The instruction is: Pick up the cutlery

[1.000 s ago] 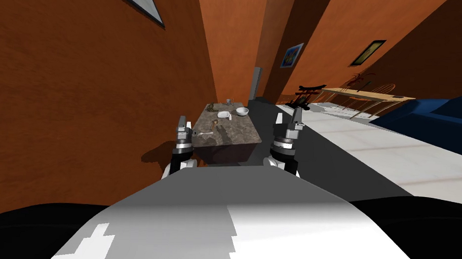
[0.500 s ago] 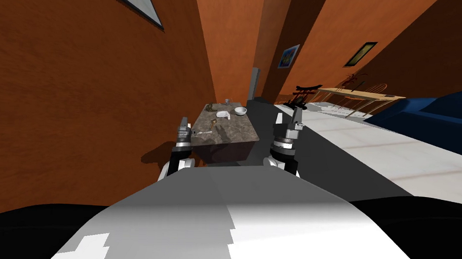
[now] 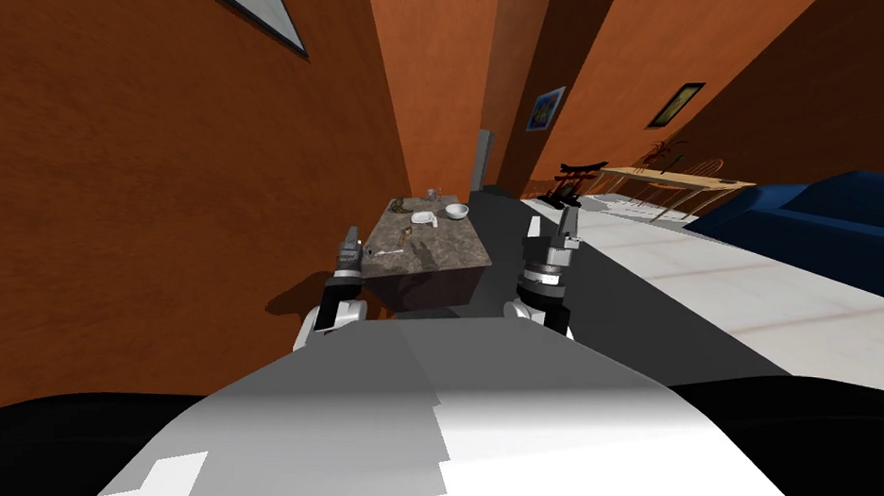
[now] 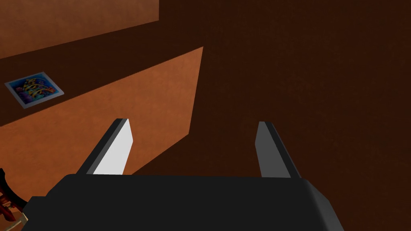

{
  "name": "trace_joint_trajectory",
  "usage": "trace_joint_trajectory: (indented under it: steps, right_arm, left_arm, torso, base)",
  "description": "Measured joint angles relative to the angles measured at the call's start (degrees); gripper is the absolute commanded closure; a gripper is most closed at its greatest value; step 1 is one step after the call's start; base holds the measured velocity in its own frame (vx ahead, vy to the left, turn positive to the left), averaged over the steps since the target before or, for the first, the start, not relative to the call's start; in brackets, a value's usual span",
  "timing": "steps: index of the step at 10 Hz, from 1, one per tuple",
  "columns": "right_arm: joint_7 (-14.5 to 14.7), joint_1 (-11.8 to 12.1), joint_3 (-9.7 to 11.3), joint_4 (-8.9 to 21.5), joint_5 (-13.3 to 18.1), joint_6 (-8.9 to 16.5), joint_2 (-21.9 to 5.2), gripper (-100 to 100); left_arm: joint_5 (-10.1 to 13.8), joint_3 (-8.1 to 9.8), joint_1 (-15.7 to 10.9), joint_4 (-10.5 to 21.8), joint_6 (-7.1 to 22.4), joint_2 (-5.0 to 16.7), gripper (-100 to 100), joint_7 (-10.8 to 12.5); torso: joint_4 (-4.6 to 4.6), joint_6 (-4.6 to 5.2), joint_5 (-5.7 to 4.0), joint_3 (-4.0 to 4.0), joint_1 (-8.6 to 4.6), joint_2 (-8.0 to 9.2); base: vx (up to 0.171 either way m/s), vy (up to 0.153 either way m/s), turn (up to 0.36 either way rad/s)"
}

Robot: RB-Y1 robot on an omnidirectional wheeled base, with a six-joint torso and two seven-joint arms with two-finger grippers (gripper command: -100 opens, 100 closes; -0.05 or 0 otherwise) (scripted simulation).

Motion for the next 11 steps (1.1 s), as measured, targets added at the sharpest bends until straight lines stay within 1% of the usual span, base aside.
trace_joint_trajectory:
  steps: [3, 4, 5, 6, 7, 8, 9, 11]
  right_arm:
    - [0.0, 0.0, 0.0, 0.0, 0.0, 0.0, 0.0, 0]
    - [0.0, 0.0, 0.0, 0.0, 0.0, 0.0, 0.0, 0]
    - [0.0, 0.0, 0.0, 0.0, 0.0, 0.0, 0.0, 0]
    - [0.0, 0.0, 0.0, 0.0, 0.0, 0.0, 0.0, 0]
    - [0.0, 0.0, 0.0, 0.0, 0.0, 0.0, 0.0, 0]
    - [0.0, 0.0, 0.0, 0.0, 0.0, 0.0, 0.0, 0]
    - [0.0, 0.0, 0.0, 0.0, 0.0, 0.0, 0.0, 0]
    - [0.0, 0.0, 0.0, 0.0, 0.0, 0.0, 0.0, 0]
  left_arm:
    - [0.4, 1.86, -1.4, 1.2, 4.6, 0.8, -100, -1.0]
    - [0.5, 2.02, -1.7, 1.2, 5.9, 0.9, -100, -1.1]
    - [0.7, 2.85, -2.1, 1.5, 7.5, 1.2, -100, -1.3]
    - [0.8, 3.23, -2.4, 1.9, 9.0, 1.2, -100, -1.7]
    - [1.1, 4.35, -3.6, 3.3, 10.4, 1.9, -100, -2.0]
    - [1.3, 4.98, -4.1, 3.6, 12.1, 2.2, -100, -2.2]
    - [1.4, 5.12, -4.1, 3.6, 13.2, 2.2, -100, -2.3]
    - [1.5, 6.18, -5.1, 4.3, 16.5, 2.2, -100, -3.1]
  torso:
    - [-0.01, -0.01, 0.00, -0.03, 0.00, -0.06]
    - [-0.02, -0.01, 0.00, -0.06, 0.02, -0.12]
    - [-0.02, 0.00, 0.01, -0.05, 0.02, -0.08]
    - [-0.01, -0.01, 0.01, -0.04, 0.03, -0.08]
    - [-0.01, 0.00, 0.01, -0.03, 0.03, -0.06]
    - [-0.01, -0.01, 0.00, -0.04, 0.01, -0.08]
    - [-0.02, -0.02, 0.01, -0.07, 0.02, -0.13]
    - [-0.02, -0.01, 0.01, -0.06, 0.02, -0.10]
  base:
    - [-0.031, -0.011, -0.030]
    - [-0.034, -0.008, -0.083]
    - [-0.034, -0.005, -0.032]
    - [-0.042, -0.011, -0.052]
    - [-0.032, -0.012, -0.038]
    - [-0.012, -0.007, 0.002]
    - [-0.026, -0.014, -0.058]
    - [-0.033, -0.010, -0.056]
